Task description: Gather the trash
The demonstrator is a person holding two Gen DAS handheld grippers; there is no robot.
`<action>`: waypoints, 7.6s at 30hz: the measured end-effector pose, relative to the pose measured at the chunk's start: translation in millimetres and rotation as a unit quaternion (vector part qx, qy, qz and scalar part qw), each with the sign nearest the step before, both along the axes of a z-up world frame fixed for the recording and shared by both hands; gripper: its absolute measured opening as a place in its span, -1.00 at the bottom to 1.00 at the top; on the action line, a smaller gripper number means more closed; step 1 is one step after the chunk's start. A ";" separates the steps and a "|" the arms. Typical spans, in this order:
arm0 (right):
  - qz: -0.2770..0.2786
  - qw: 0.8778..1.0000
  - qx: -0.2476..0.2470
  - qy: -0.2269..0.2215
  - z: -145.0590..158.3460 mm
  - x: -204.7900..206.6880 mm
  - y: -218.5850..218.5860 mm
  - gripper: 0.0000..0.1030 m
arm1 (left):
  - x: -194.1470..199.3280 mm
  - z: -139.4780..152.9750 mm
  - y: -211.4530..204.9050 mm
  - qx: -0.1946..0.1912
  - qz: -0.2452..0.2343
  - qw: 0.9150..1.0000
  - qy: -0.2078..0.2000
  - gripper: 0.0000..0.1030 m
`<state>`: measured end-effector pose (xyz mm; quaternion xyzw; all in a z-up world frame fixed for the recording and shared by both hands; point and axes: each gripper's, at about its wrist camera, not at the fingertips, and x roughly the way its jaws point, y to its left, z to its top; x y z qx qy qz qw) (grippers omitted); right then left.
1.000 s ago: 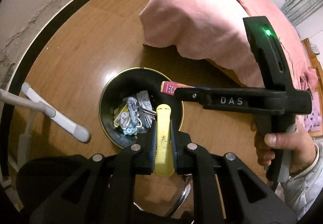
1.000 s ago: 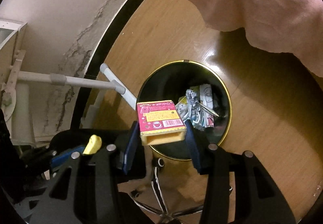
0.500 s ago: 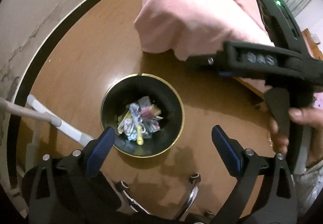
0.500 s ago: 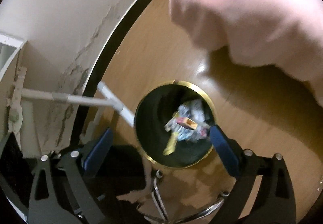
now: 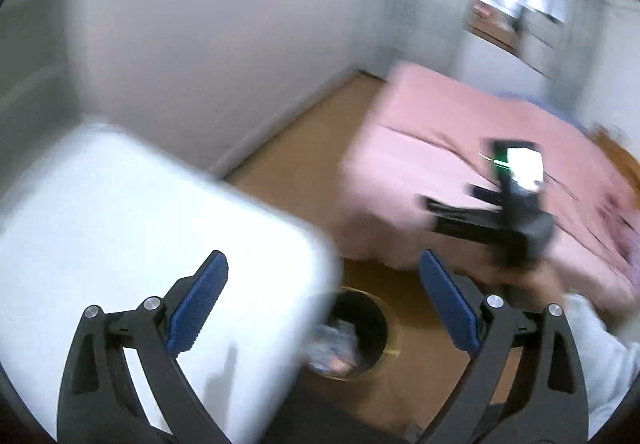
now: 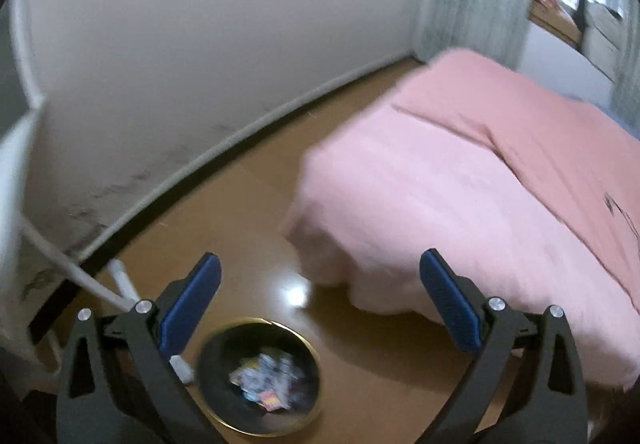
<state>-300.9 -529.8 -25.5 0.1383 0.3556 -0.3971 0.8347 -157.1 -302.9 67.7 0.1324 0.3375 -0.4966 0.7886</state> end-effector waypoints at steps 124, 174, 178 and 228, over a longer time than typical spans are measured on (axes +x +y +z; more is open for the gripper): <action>-0.023 0.877 0.477 0.058 -285.8 -69.6 -95.3 -0.22 | -39.5 -378.4 -156.9 0.324 -0.010 0.907 0.268 -0.03; 0.347 0.927 -0.007 -0.144 111.0 216.1 285.5 0.86 | 93.4 34.4 309.3 0.004 0.460 0.881 -0.115 0.87; 0.374 0.919 -0.019 -0.125 106.1 233.9 330.8 0.86 | 100.5 18.9 345.0 0.001 0.504 0.858 -0.095 0.87; 0.361 0.926 -0.067 -0.088 92.5 243.8 356.6 0.86 | 135.1 -23.7 360.2 0.061 0.528 0.844 -0.070 0.87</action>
